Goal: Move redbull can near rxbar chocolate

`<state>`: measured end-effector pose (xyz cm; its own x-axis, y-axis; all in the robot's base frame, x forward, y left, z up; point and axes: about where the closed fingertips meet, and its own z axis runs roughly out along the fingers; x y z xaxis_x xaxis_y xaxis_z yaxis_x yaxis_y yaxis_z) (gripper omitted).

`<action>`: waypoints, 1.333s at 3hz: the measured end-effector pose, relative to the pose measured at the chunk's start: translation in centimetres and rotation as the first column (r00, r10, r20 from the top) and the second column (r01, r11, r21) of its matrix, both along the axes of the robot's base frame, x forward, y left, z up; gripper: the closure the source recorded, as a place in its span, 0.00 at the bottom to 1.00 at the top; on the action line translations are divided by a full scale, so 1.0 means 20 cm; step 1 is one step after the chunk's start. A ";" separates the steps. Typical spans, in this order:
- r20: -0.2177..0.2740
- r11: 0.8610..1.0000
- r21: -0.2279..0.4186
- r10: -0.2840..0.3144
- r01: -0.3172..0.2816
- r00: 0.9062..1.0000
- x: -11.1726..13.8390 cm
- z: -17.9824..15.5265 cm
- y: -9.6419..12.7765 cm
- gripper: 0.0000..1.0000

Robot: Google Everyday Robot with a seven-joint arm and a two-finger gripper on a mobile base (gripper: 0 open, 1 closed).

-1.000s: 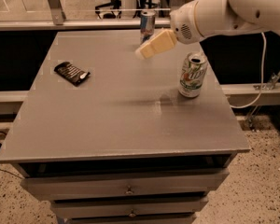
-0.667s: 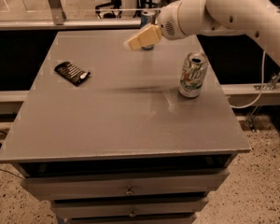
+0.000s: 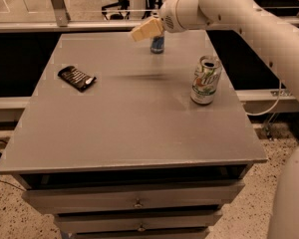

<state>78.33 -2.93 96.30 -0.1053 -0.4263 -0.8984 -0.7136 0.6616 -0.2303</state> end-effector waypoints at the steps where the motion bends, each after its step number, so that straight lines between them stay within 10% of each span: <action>1: 0.004 0.999 -0.025 -0.041 0.041 0.999 0.13 -0.05 -0.06 0.00; 2: -0.008 0.998 -0.034 -0.060 0.060 0.998 0.21 -0.10 -0.10 0.00; 4: -0.038 0.996 -0.036 -0.079 0.078 0.996 0.28 -0.19 -0.16 0.38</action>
Offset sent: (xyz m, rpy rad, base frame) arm 0.0614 -0.0331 -0.0271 -0.0442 0.0180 -0.0912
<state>83.99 -6.11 92.58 -0.1750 -0.4458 -0.8779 -0.6687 0.7082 -0.2264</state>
